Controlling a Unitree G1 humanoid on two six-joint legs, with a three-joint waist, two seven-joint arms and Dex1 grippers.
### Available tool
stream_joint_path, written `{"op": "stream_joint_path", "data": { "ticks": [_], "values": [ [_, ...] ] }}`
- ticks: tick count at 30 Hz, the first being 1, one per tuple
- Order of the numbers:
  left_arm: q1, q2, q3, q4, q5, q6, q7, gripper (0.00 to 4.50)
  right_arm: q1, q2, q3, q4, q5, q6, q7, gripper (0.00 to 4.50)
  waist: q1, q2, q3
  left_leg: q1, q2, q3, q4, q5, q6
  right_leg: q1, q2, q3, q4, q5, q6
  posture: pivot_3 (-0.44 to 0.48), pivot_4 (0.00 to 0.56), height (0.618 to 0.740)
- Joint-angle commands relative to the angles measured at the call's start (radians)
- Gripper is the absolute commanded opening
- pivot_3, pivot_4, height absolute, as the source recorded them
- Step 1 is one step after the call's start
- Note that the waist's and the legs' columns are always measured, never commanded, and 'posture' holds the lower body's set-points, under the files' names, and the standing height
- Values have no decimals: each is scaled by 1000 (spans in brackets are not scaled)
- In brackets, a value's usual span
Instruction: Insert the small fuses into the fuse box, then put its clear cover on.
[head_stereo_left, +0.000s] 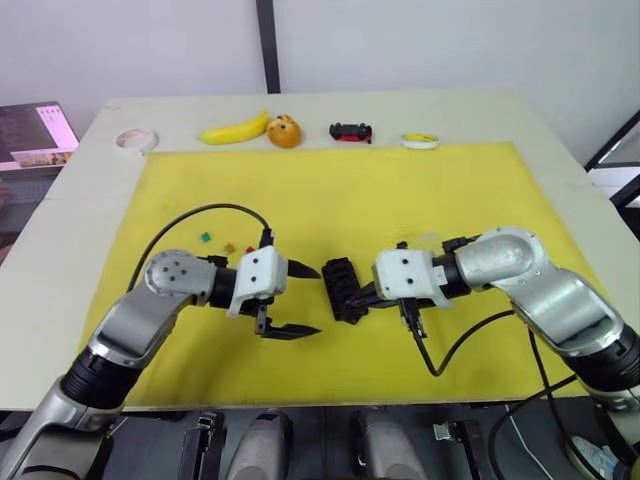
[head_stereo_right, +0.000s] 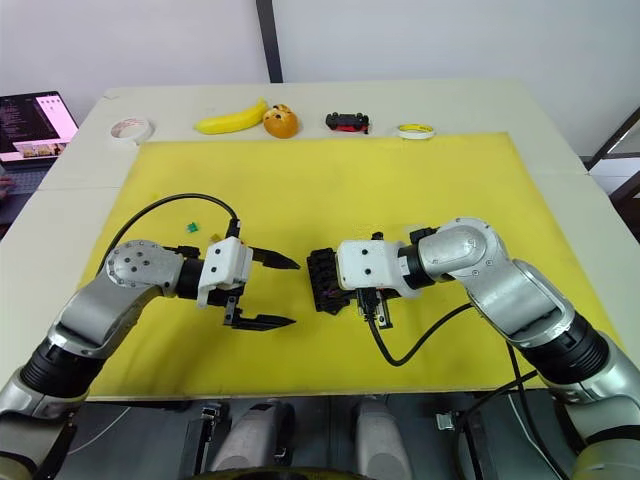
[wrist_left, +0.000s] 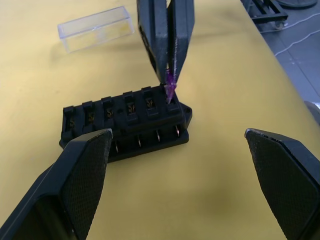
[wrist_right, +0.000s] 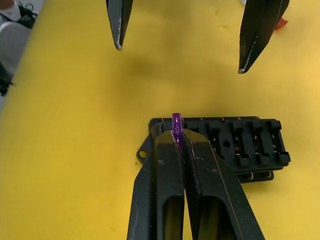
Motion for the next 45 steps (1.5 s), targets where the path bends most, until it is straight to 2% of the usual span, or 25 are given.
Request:
{"op": "stream_joint_path", "data": {
  "ticks": [1, 45],
  "values": [
    [2, -5, 14, -30, 0, -17, 3, 4459, 1, -9, -14, -11, -14, -24, 20, 0, 0, 0, 0, 0, 0, 0, 0, 0, 0, 0, 0, 0, 0, 0, 0, 0, 150, 740],
    [7, -30, 10, -18, 23, -47, 7, 4459, 1, 57, 17, 47, -86, -29, 49, 0, -1, 0, 0, 1, 0, 0, 1, 0, 0, 1, 0, 0, 1, 0, 0, 0, 150, 740]
  ]
}}
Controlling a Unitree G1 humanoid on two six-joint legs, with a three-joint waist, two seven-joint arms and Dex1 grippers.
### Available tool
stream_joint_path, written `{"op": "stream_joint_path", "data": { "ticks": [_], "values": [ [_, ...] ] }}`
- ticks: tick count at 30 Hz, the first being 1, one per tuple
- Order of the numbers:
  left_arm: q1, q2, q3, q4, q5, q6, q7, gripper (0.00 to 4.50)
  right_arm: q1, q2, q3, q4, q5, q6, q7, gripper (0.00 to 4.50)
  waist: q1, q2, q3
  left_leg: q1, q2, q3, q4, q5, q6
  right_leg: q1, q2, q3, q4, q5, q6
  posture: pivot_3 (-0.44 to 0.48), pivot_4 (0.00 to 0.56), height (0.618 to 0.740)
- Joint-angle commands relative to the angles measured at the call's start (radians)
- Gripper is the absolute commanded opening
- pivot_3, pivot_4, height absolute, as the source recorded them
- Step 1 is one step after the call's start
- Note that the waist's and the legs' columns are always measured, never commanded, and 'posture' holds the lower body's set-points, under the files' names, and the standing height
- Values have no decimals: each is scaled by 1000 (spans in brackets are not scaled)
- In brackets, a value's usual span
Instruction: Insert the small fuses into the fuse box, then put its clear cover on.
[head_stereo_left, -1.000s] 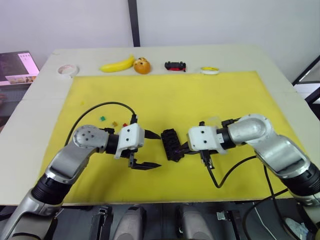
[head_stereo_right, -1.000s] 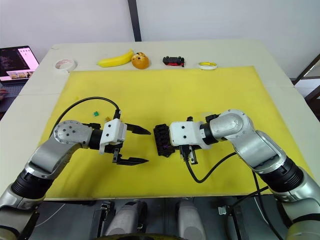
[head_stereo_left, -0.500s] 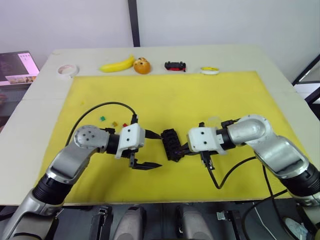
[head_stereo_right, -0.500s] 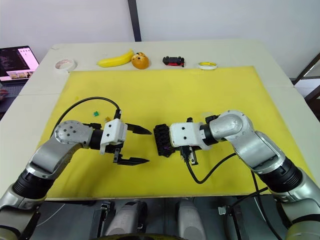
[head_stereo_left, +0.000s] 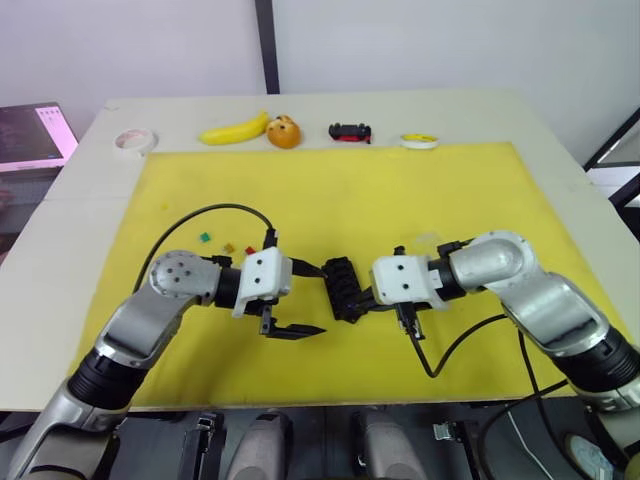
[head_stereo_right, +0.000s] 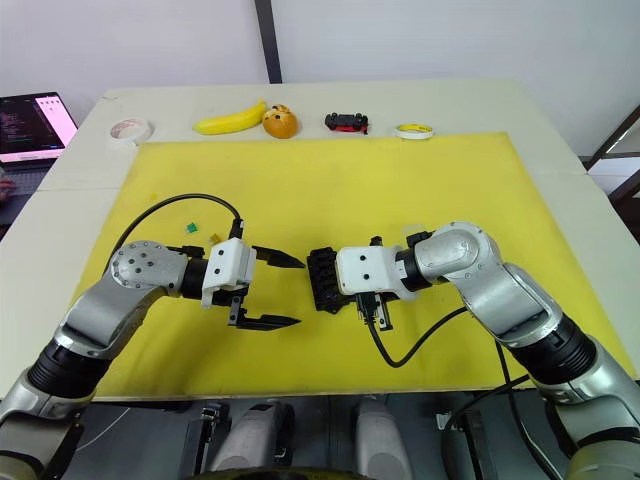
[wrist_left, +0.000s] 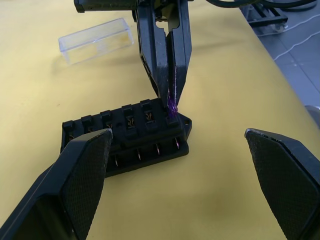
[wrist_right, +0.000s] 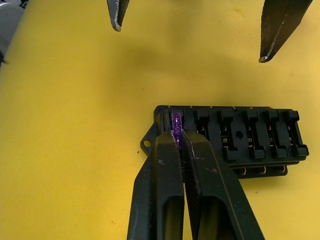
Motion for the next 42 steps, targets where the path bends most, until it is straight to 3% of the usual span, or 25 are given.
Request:
{"op": "stream_joint_path", "data": {
  "ticks": [1, 26, 29, 33, 42],
  "values": [
    [8, 0, 11, -19, 2, -22, 2, 4459, -19, 11, 7, -2, -7, 17, 5, 0, 0, 0, 0, 0, 0, 0, 0, 0, 0, 0, 0, 0, 0, 0, 0, 0, 150, 740],
    [-10, -14, 9, 2, 14, -28, -2, 4459, -40, 7, -5, 19, 9, 56, 29, 0, 0, 0, 0, 0, 0, 0, 0, 0, 0, 1, 0, 0, 0, 0, 0, 0, 150, 740],
    [-13, -14, 10, 4, 14, -27, -3, 4500, -47, 12, -18, 8, 28, 72, 29, 984, 0, 0, 0, 0, 0, 0, 0, 0, 0, 1, 0, 0, 0, 0, 0, 0, 150, 740],
    [-11, -11, 12, -1, 12, -23, -4, 4500, -54, 6, -53, -23, 55, 88, 20, 2881, 0, 0, 0, 0, 0, 0, 0, 0, 0, 1, 0, 0, 0, 0, 0, 0, 150, 740],
    [-12, -10, 15, -3, 4, -21, -13, 4500, 13, 32, -172, -32, 164, 83, -5, 2881, 1, 0, 0, 0, 0, 0, 0, 0, 0, 1, 0, 0, 0, 0, 0, 0, 150, 740]
  ]
}}
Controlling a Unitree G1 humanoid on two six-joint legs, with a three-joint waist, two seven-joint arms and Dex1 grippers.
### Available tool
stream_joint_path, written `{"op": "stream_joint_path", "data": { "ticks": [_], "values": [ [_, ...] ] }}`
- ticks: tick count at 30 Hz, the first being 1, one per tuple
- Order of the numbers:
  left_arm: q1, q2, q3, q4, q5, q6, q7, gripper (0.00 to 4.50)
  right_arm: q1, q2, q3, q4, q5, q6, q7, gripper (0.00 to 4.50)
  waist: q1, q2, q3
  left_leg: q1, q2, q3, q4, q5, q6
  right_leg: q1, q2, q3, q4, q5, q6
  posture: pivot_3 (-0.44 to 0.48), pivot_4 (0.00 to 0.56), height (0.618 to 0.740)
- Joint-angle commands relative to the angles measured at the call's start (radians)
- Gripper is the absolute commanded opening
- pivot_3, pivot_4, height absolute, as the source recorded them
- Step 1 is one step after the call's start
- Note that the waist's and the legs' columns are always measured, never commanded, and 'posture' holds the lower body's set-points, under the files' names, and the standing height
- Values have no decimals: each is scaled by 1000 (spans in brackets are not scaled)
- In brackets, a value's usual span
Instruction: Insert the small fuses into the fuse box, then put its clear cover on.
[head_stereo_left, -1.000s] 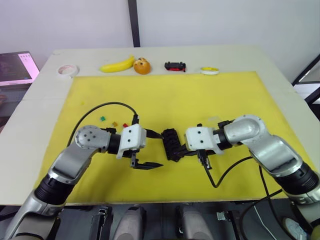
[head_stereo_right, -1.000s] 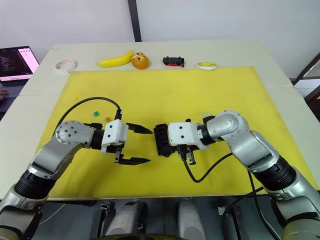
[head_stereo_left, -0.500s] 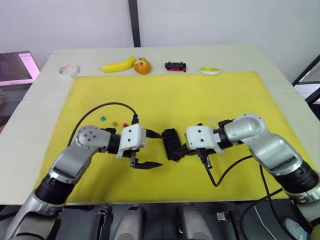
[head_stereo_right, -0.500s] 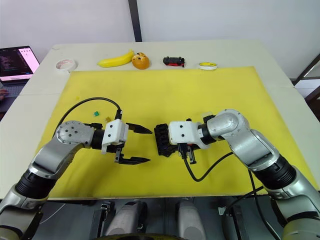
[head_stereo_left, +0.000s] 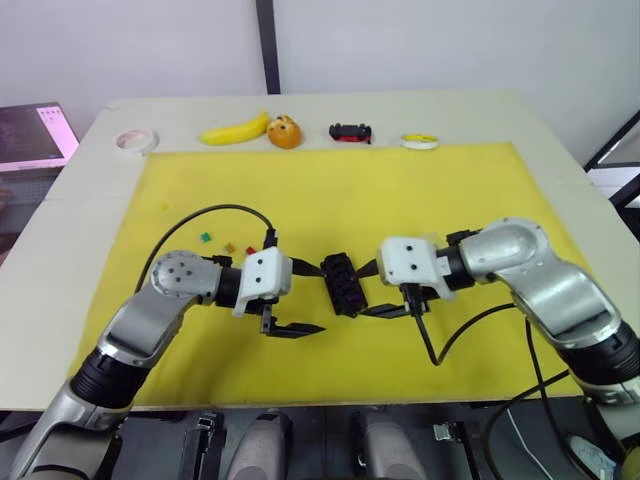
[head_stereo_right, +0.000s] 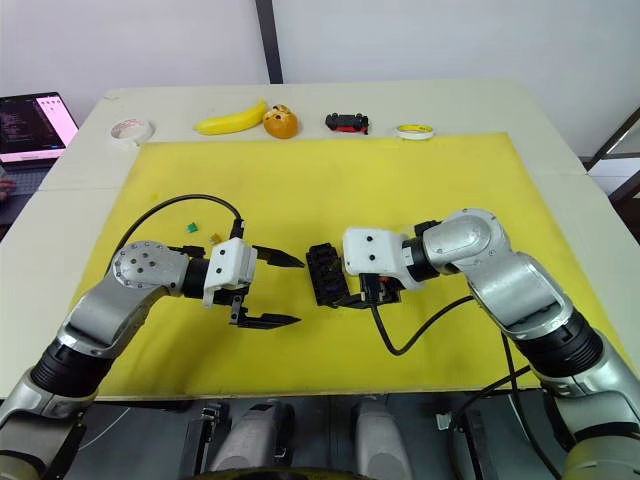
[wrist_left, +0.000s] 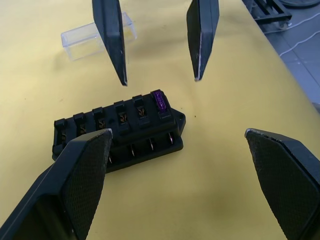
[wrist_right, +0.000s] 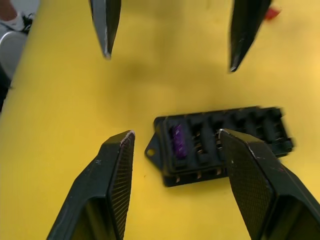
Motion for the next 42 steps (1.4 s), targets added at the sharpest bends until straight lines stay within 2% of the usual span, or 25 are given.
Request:
{"op": "stream_joint_path", "data": {
  "ticks": [1, 4, 8, 23, 32, 42],
  "values": [
    [-11, -1, 15, -19, -12, -14, -7, 4500, 46, 62, -106, 15, 107, -40, -23, 2881, 0, 0, 0, 0, 0, 0, 0, 0, 0, 0, 0, 0, 0, 0, 0, 0, 150, 740],
    [-14, -5, 15, -12, -13, -17, -7, 4500, 88, 108, -144, 83, 156, -95, -4, 1959, 0, -1, 0, 0, 0, 0, 0, 0, 0, 1, 0, 0, 0, 0, 0, 0, 150, 740],
    [-14, -11, 14, -7, -10, -20, -6, 4500, 115, 133, -137, 151, 166, -146, 12, 31, 0, -1, 0, 0, 0, 0, 0, 0, 0, 1, 0, 0, 0, 0, 0, 0, 150, 740],
    [-17, -15, 17, -13, -4, -12, 5, 4500, 130, 189, -70, 263, 108, -200, -17, 31, -1, -1, 0, 1, 0, 0, 0, 1, -1, 1, 0, 0, 0, 0, 0, 0, 150, 740],
    [-26, -19, 15, -4, 0, -20, 7, 4500, 138, 173, 5, 336, -54, -276, -89, 31, -1, -1, -2, 3, 0, 0, 0, 1, -1, 2, 1, 0, 1, 0, 0, 0, 150, 740],
    [-75, -41, 6, 75, 19, -53, -5, 4500, 141, 205, -49, 272, 15, -252, -104, 31, -4, -1, -2, 6, 0, 0, 0, 0, 0, 7, 1, 0, 0, 0, 0, 0, 150, 740]
  ]
}}
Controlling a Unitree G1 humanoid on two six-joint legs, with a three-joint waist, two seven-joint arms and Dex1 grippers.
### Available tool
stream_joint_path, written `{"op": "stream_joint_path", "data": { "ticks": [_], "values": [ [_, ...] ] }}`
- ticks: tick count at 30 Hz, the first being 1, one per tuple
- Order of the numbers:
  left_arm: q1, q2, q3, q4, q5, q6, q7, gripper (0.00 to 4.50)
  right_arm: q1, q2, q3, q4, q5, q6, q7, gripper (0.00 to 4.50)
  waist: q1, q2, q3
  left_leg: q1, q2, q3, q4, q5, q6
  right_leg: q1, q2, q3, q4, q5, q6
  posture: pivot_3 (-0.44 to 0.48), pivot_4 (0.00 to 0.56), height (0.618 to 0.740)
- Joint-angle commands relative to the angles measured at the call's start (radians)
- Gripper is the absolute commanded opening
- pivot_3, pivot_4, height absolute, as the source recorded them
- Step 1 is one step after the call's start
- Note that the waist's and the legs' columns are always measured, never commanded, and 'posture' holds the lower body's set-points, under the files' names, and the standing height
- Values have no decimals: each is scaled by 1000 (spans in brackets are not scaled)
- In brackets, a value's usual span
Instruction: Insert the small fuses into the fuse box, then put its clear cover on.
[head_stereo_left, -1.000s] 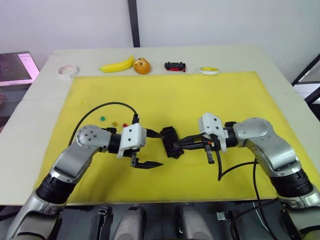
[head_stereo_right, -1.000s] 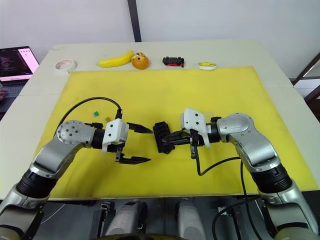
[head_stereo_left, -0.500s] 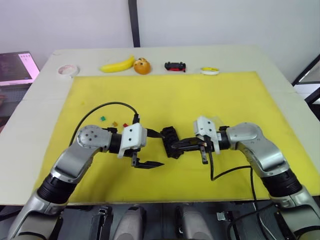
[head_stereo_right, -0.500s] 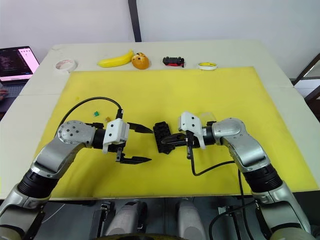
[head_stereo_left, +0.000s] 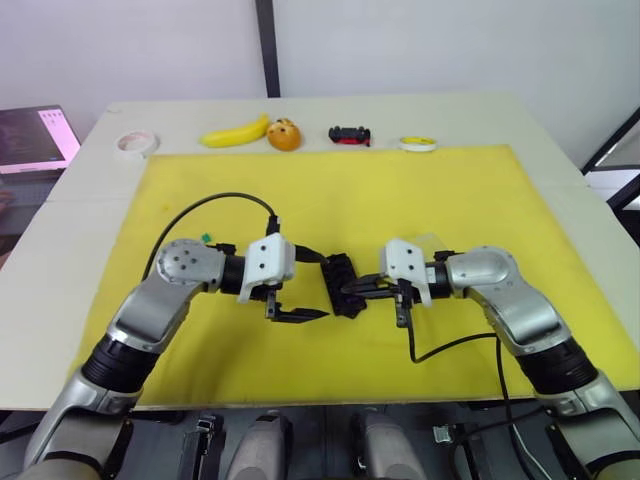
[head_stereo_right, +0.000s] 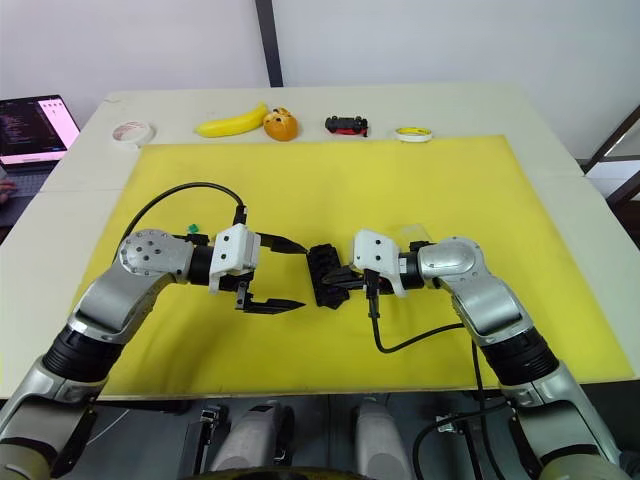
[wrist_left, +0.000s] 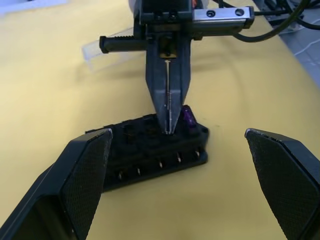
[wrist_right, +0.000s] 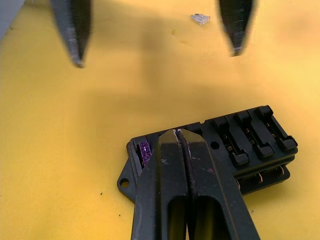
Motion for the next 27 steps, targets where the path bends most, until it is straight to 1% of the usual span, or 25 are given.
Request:
{"op": "stream_joint_path", "data": {
  "ticks": [1, 4, 8, 11, 14, 16, 19, 20, 21, 22, 23, 25, 27],
  "values": [
    [3, 1, 9, -21, -6, -13, -6, 4500, 7, 15, -29, -40, 34, 49, -28, 31, 0, 0, 0, 0, 0, 0, 0, 0, 0, 0, 0, 0, 0, 0, 0, 0, 150, 740],
    [18, 5, 12, -36, -11, -11, -7, 4500, 2, 18, -66, -99, 86, 96, -44, 31, 1, 0, 0, 0, 0, 0, 0, 0, 0, 0, 0, 0, 0, 0, 0, 0, 150, 740],
    [34, 14, 24, -46, -16, -13, -10, 4500, 15, -14, -121, -202, 178, 184, -37, 31, 3, 0, 0, -3, 0, 0, 0, 0, 0, -2, 0, 0, 0, 0, 0, 0, 150, 740],
    [72, 30, 64, -62, -33, -8, 5, 4500, 39, -48, -188, -287, 259, 280, -60, 31, 4, 0, 0, -3, 0, 0, 0, 0, 0, -2, -1, 0, 0, 0, 0, 0, 150, 740],
    [157, 40, 149, -94, -49, -6, 69, 4500, 105, -97, -301, -360, 298, 357, -130, 31, 5, 0, 0, -3, 0, 0, 0, 0, 1, -2, -1, 0, 0, 0, 0, 0, 150, 740],
    [246, 27, 256, -133, -93, 38, 156, 4500, 192, -138, -429, -378, 313, 398, -177, 31, 6, 0, 0, -3, 0, 0, 0, 0, 1, -3, -1, 0, -1, 0, 0, 0, 150, 740],
    [355, 15, 374, -191, -169, 115, 239, 4500, 308, -177, -574, -380, 325, 416, -211, 31, 7, 0, 0, -3, 0, 0, 0, -1, 1, -2, -2, 0, -1, 0, 0, 0, 150, 740],
    [449, 15, 470, -207, -233, 149, 244, 4500, 389, -185, -674, -350, 298, 408, -224, 273, 7, 0, 0, -3, 0, 0, 0, -1, 1, -2, -2, 0, -1, 0, 0, 0, 150, 740],
    [518, 14, 538, -220, -280, 173, 250, 4500, 449, -191, -745, -326, 279, 399, -234, 546, 7, 0, 0, -3, 0, 0, 0, -1, 1, -2, -2, 0, -1, 0, 0, 0, 150, 740],
    [562, 14, 579, -232, -311, 190, 254, 4500, 488, -194, -789, -310, 270, 390, -240, 795, 5, 0, 0, -3, 0, 0, -1, -1, 2, -2, -2, 0, -1, 0, 0, 0, 150, 740],
    [620, 10, 643, -235, -315, 200, 284, 4500, 540, -200, -844, -287, 255, 374, -241, 1326, 6, 0, 0, -2, 1, 1, -1, -3, 5, -1, -3, 1, -2, 0, 0, 0, 150, 740],
    [708, 8, 751, -229, -320, 215, 332, 4500, 613, -212, -923, -247, 239, 349, -237, 2295, 6, 0, 0, -2, 0, 2, -1, -3, 5, -1, -2, 1, -2, 0, 0, 0, 150, 740],
    [782, 11, 839, -207, -328, 223, 351, 4500, 664, -222, -973, -206, 219, 323, -232, 3263, 6, 0, 0, 2, 1, 2, -1, -3, 5, 3, -2, 1, -2, 0, 0, 0, 150, 740]
  ]
}}
